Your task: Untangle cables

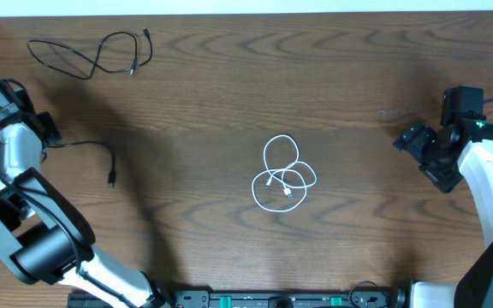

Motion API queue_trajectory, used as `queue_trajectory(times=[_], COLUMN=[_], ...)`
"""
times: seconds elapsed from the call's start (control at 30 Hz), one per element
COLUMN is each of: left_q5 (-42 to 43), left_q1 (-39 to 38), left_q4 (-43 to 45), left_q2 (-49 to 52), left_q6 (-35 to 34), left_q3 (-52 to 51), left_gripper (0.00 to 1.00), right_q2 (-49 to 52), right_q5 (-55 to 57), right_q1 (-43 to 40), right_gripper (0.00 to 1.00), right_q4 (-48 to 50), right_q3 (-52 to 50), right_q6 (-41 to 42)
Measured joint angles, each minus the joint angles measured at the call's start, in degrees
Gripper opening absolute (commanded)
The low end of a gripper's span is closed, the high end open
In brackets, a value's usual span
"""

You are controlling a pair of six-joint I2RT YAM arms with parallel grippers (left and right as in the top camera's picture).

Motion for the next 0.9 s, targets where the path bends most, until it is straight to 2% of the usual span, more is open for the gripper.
queue_trajectory(times=[0.13, 0.27, 0.47, 0.67, 0.9], left_q5=[-4.1, -7.1, -14.1, -20.6, -24.3], left_q1=[0.0, 0.0, -0.1, -0.3, -0.5], left_q4=[2.0, 2.4, 3.1, 8.3, 15.1], left_q2=[-3.3, -7.4, -8.2, -8.2, -8.2], left_q6=[3.1, 9.2, 17.0, 23.9, 34.2], left_q3=[0.0, 0.5, 0.9, 0.9, 0.9], left_gripper=[0.07, 0.07, 0.08, 0.07, 0.08], right_q2=[0.0, 0.0, 0.0, 0.0, 0.0], right_q5=[0.0, 0.0, 0.0, 0.0, 0.0], right_q1=[0.0, 0.0, 0.0, 0.0, 0.0], right_gripper=[0.99, 0.99, 0.99, 0.99, 0.99], right_q4=[0.0, 0.0, 0.0, 0.0, 0.0], right_q3=[0.0, 0.0, 0.0, 0.0, 0.0], right_q6=[0.0, 0.0, 0.0, 0.0, 0.0])
